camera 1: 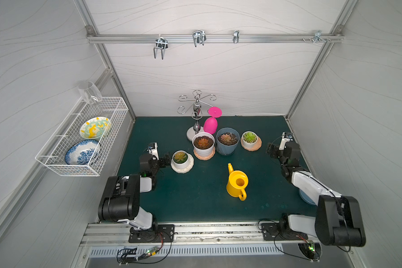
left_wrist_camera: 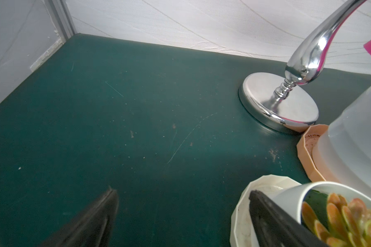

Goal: Water the succulent around the soil edge
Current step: Pick up the watering can from the center of the board.

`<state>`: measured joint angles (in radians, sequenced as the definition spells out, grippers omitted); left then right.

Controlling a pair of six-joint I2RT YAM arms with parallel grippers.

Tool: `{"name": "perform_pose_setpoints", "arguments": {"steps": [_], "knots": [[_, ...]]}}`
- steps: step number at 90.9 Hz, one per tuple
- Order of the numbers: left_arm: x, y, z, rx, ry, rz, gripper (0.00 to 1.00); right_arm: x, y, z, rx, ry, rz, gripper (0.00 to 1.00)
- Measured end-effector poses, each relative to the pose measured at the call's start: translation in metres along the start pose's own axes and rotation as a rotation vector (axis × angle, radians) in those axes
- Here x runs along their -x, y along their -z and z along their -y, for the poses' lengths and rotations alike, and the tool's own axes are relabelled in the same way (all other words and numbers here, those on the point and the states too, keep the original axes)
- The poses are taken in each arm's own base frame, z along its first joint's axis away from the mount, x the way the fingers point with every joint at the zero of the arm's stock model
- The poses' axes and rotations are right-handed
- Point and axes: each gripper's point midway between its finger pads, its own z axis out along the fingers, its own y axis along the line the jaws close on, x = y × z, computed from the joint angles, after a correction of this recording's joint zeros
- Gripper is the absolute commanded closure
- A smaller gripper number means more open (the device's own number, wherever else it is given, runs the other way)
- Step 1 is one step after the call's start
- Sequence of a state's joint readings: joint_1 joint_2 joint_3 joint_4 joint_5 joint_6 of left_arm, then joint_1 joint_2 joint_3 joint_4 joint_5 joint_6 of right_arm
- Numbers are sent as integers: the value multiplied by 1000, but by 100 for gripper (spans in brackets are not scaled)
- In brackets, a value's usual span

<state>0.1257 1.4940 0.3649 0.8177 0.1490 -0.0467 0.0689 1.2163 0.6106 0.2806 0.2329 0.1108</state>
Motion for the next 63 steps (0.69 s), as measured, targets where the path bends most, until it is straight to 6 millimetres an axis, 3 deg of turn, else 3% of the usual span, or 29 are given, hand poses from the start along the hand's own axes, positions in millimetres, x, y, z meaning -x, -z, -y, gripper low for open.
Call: {"name": "perform_pose_setpoints", "arguments": {"steps": [11,24,37,51,63], "knots": [[18,13,-13,67,50,17,0,9,23,-25,-1,7,-24,1],[50,30,-22,138,101,64,0,6,49,-54,16,25,-109,1],[63,49,-25,182,168,56,0,1,88,-74,59,55,-174,1],[80,68,-18,174,252,28,0,-12,135,-85,138,60,-246,1],[90,86,-3,113,321,18,0,-34,170,-90,204,67,-341,1]]}}
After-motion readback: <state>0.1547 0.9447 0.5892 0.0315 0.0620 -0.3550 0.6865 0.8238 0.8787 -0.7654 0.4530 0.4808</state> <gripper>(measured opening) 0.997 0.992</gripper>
